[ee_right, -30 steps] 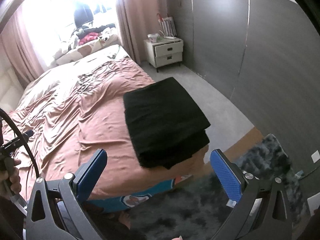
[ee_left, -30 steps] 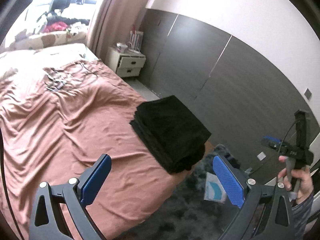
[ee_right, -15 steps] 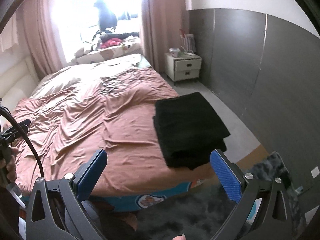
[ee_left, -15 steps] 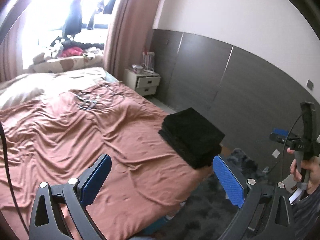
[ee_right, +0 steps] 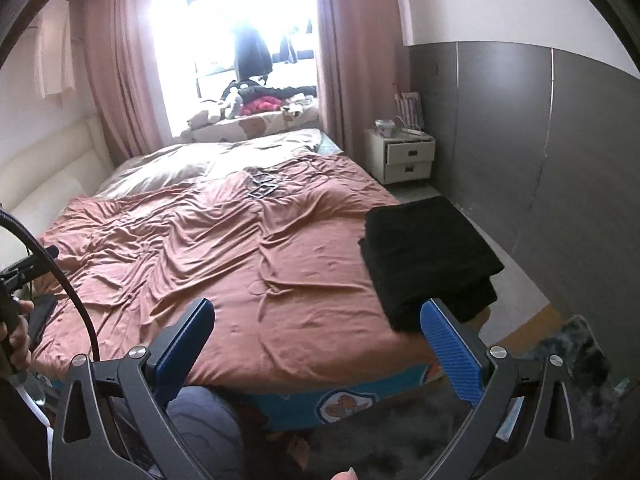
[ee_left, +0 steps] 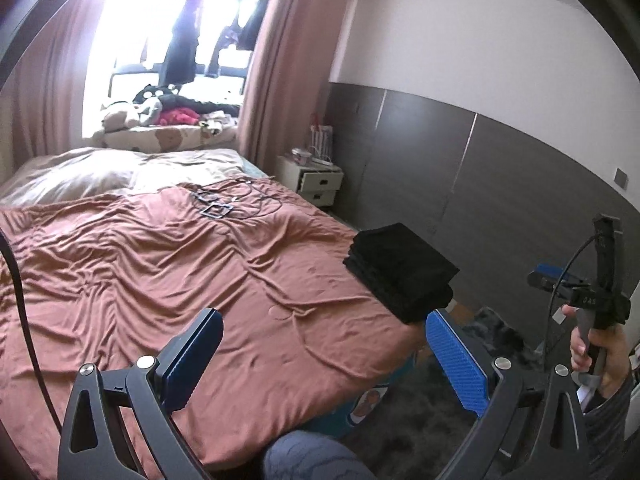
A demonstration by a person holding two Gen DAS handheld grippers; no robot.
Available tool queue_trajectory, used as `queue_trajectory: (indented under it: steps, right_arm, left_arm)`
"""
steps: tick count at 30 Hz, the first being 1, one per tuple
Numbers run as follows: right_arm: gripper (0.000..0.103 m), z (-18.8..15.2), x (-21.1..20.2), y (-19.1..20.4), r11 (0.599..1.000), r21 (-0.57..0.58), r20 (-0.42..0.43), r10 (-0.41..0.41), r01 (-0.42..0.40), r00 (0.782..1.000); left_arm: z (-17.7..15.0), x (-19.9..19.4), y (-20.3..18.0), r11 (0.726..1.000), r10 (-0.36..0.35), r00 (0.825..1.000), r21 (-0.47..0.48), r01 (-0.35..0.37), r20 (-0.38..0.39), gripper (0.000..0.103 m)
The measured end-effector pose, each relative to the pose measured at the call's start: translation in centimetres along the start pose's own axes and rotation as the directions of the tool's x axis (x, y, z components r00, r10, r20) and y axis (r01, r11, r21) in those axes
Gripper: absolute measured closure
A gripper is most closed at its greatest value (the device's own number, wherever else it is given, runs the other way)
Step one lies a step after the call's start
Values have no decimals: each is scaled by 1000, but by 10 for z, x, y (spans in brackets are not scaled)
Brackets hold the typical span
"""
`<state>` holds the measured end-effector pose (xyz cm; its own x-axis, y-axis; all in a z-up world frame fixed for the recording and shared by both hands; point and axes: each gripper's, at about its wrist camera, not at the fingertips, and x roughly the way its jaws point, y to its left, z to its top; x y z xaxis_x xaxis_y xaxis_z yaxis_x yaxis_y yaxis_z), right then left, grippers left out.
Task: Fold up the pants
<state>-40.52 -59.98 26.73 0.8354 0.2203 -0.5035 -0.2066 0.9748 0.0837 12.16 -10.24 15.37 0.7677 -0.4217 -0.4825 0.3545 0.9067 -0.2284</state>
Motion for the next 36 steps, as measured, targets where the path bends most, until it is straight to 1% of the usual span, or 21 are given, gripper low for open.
queue_trajectory:
  steps: [3,5,6,8,10,14,16,22,26,29,31,36]
  right_arm:
    - [0,-12,-2,6,1000,11,14,8,-8,1000]
    - [0,-21,-4,10,997,37,20,62,-63,998]
    - [0,-25,-4,13,996,39,21,74,-74,997]
    - [0,-34,-5,18,997,32,28,70,-71,997]
    - [0,-45,-6,22,995,33,35,95,-96,995]
    - [0,-62,-2,24,992,43,26,118,-119,993]
    - [0,-71,0,26,985,54,7,163,-164,987]
    - [0,-87,-2,35,985,42,1,166,-166,986]
    - [0,-98,-3,39,985,33,-6,168,-168,986]
    - [0,-108,-10,51,983,27,-10,182,-181,983]
    - [0,-110,-12,54,984,23,-12,175,-174,985]
    - [0,-113,-13,59,984,5,-7,176,-176,984]
  left_arm:
    - [-17,-13,6,1000,20,1000,-14,-20,11,1]
    - [-27,-22,10,998,42,999,-38,-41,29,1]
    - [-32,-25,12,998,42,998,-49,-41,35,1]
    - [-41,-33,16,996,52,998,-69,-49,41,1]
    - [-50,-42,18,994,71,996,-83,-67,50,1]
    - [-63,-57,22,990,101,993,-103,-94,66,1]
    - [-70,-66,21,989,119,989,-101,-111,85,1]
    - [-94,-82,25,983,159,981,-111,-148,107,1]
    - [-109,-86,28,973,205,973,-125,-192,102,1]
    - [-120,-87,28,968,229,969,-128,-216,96,1]
    - [-125,-89,28,966,240,965,-124,-227,102,1]
    - [-135,-87,25,966,246,966,-101,-237,84,1]
